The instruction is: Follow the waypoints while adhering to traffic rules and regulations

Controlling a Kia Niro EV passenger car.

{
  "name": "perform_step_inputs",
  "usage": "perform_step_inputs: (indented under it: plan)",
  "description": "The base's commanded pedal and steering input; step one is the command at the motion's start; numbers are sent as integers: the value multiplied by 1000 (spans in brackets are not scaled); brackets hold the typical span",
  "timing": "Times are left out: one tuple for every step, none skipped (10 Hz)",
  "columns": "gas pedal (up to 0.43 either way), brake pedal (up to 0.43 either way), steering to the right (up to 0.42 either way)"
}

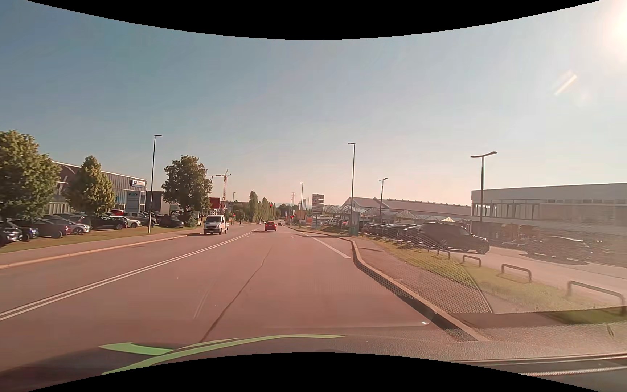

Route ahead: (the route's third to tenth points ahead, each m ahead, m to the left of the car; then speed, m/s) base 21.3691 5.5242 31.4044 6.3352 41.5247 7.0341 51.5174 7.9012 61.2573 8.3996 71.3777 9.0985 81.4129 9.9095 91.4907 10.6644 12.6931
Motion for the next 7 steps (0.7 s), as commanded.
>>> perform_step_inputs:
  plan:
    - [0, 0, -14]
    - [0, 0, -14]
    - [0, 6, -14]
    - [0, 6, -14]
    - [0, 12, -14]
    - [0, 30, -14]
    - [0, 43, -14]
